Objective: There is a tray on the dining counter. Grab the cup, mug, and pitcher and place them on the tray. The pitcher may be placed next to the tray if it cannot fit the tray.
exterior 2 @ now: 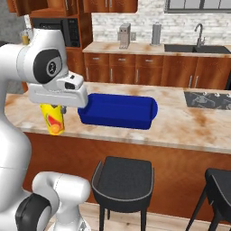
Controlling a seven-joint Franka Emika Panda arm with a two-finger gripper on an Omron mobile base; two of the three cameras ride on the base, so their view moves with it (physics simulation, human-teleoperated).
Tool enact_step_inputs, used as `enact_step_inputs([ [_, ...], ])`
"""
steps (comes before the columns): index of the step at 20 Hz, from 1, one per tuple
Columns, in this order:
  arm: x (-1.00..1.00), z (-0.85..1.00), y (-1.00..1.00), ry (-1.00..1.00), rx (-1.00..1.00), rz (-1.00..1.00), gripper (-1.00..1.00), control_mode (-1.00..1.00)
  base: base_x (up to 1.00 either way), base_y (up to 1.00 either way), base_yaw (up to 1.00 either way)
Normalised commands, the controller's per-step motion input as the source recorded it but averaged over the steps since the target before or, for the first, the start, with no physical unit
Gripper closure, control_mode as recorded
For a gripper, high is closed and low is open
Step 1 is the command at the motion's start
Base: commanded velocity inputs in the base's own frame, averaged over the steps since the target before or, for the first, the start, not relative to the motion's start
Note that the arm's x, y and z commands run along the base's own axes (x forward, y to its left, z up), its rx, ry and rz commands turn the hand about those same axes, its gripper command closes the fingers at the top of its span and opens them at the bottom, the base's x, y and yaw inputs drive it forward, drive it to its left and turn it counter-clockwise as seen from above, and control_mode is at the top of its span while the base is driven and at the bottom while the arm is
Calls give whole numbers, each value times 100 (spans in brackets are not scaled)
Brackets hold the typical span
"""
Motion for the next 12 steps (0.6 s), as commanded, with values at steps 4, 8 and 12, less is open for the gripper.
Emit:
enact_step_inputs([
  [4, 6, 32, 0, 0, 0, 7, 100, -100, 0, 0, 0],
  [8, 53, 38, 0, 0, 0, 1, 100, -100, 0, 0, 0],
  [12, 83, 28, 0, 0, 0, 0, 100, -100, 0, 0, 0],
])
